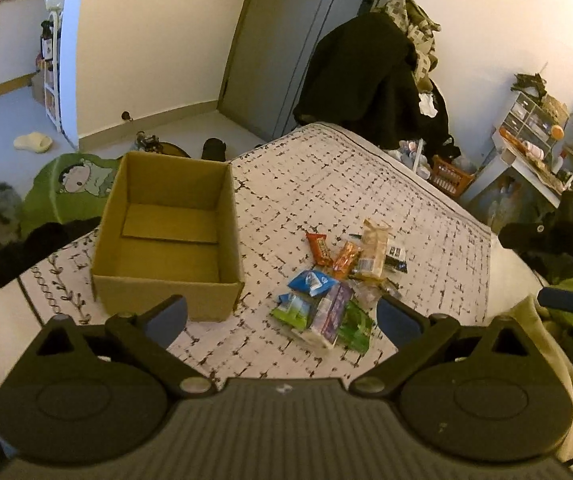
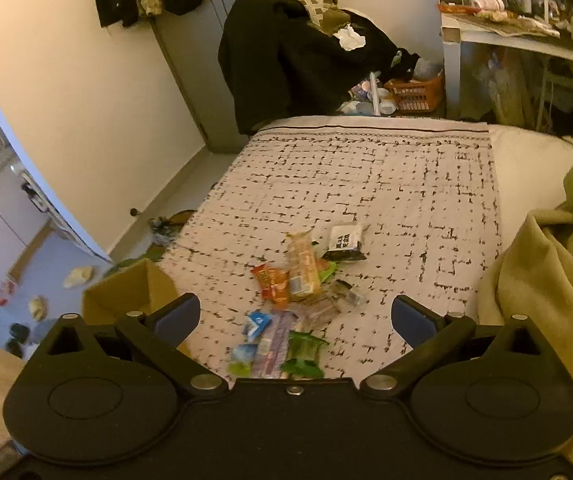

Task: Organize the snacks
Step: 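Reach the right gripper to the green packet while the left gripper approaches the blue-green packet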

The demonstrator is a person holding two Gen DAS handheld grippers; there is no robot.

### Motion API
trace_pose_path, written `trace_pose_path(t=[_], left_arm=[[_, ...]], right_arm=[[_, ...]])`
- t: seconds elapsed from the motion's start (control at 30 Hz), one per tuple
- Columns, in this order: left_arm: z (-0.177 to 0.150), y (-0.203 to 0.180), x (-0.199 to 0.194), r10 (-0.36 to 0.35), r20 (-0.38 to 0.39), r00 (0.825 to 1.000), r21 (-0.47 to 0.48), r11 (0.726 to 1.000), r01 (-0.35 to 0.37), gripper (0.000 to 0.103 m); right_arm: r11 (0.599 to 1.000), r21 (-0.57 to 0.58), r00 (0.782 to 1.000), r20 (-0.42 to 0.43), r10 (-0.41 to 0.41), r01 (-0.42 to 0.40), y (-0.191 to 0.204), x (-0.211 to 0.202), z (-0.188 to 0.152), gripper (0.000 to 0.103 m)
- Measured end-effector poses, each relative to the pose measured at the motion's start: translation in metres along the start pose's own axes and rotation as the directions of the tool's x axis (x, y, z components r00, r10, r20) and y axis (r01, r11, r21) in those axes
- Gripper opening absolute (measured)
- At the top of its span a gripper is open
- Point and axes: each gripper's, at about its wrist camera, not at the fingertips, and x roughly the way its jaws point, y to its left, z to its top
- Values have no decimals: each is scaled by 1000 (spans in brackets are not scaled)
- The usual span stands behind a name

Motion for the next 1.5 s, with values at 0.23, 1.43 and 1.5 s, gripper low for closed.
trace_pose_path(t=[0.23,1.43,1.5], left_arm=[[2,3,23,2,-20,1000,-14,1000,-2,98],[-34,-16,179,-2,-87,996,-192,981,-15,60],[-38,-15,186,4,-98,995,-190,981,-23,60]], right_arm=[[999,-33,998,-68,20,-22,4,29,-10,102],[967,255,897,-423,131,-21,-50,166,-22,54],[970,241,886,-445,129,-20,-45,175,-24,51]])
